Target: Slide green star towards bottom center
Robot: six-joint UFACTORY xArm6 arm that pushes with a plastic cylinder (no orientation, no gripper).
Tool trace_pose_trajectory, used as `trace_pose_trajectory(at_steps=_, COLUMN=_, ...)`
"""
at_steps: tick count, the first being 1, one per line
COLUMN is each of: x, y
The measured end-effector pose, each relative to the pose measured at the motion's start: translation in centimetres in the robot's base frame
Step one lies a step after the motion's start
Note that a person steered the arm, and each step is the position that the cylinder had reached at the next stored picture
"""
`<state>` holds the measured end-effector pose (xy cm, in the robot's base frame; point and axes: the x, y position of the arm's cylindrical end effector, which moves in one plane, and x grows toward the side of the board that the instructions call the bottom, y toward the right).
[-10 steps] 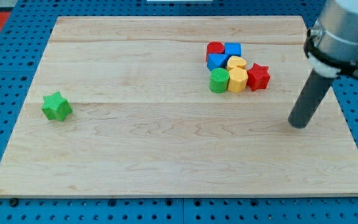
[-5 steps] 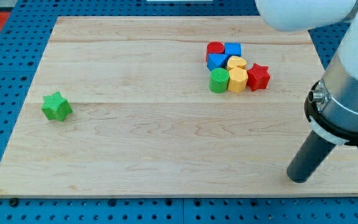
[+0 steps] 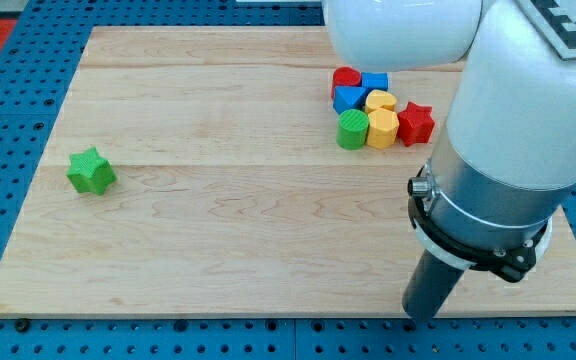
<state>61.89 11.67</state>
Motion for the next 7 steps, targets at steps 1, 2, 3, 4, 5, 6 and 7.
trace_pose_trajectory(at_steps=1, x=-0.1, y=-4.0)
trace_pose_trajectory(at_steps=2, x=-0.1, y=-13.1)
trace_pose_trajectory(at_steps=3, x=-0.1, y=-19.3)
trace_pose_trajectory(at_steps=4, x=-0.5, y=-24.2)
trace_pose_trajectory(at_steps=5, x=-3.4, y=-25.7)
trace_pose_trajectory(at_steps=6, x=-6.7, y=-25.8)
trace_pose_trajectory(at_steps=7, x=-6.8, y=-29.7)
